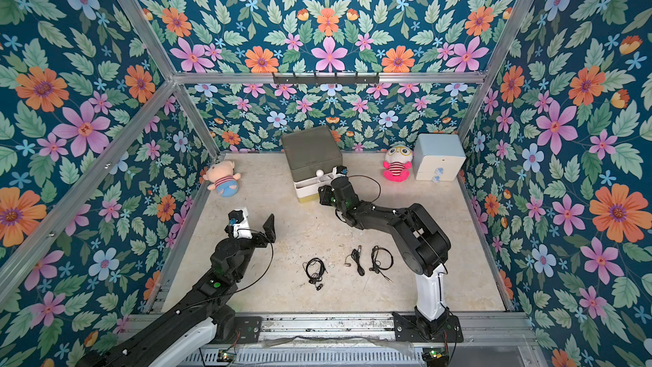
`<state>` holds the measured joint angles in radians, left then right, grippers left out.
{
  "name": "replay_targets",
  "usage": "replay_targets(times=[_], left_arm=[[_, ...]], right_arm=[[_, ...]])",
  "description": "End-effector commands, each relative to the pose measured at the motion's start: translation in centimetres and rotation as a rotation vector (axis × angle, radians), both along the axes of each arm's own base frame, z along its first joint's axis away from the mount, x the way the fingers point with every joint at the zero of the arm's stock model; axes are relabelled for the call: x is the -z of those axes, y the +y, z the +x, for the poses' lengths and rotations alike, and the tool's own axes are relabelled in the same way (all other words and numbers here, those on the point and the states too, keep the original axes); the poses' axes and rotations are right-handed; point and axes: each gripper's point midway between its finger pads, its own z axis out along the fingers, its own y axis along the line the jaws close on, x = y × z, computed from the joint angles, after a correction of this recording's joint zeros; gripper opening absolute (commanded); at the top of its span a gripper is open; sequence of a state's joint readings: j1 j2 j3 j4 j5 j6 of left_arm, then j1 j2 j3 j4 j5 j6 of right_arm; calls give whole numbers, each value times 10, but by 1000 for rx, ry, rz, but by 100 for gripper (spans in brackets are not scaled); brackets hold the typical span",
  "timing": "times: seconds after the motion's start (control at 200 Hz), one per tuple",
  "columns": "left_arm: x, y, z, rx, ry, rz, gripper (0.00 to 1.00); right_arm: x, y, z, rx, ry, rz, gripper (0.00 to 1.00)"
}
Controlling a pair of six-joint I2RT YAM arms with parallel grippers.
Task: Place the wired earphones into the drawer by color
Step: Close the drawer of the storage box.
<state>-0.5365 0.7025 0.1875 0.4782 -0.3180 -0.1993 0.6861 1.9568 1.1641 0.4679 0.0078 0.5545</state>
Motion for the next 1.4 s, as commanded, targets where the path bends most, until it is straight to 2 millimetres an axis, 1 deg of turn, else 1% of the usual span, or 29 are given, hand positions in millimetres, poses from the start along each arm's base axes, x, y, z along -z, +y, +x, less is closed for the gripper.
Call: replay_targets(times=[0.0, 0.33, 0.555, 0.625, 0.685, 0.815, 0.91, 1.015, 1.195, 1.31, 1.395], left_arm=[[-4, 0, 1, 2, -16, -3, 99], [-4, 0, 1, 0, -16, -2, 99], [-4, 0, 1, 1, -16, 0, 99], [-4, 0, 1, 1, -15, 0, 99], [-4, 0, 1, 1, -15, 1, 99], [-4, 0, 1, 1, -15, 2, 99], [-4, -1, 1, 5, -14, 3, 99], [-2, -2, 2, 7, -10, 9, 99], [3, -3, 4, 10, 3, 40, 99], [8, -7, 5, 31, 3, 75, 99], [11, -10, 7, 42, 9, 93, 99]], right_arm=[[-11, -2, 11, 29, -57, 25, 25], [-19, -1, 24, 54, -115, 43, 25], [-18, 2, 32, 65, -127, 42, 26], [-18, 1, 33, 68, -127, 46, 29], [-19, 2, 32, 67, -126, 52, 34], [-21, -2, 26, 63, -122, 54, 41], [-18, -5, 18, 51, -111, 52, 46], [-13, -9, 7, 30, -98, 55, 50], [-5, -16, -13, -7, -70, 111, 52], [2, -25, -18, -4, -38, 182, 52], [7, -26, -19, -7, -11, 229, 52]])
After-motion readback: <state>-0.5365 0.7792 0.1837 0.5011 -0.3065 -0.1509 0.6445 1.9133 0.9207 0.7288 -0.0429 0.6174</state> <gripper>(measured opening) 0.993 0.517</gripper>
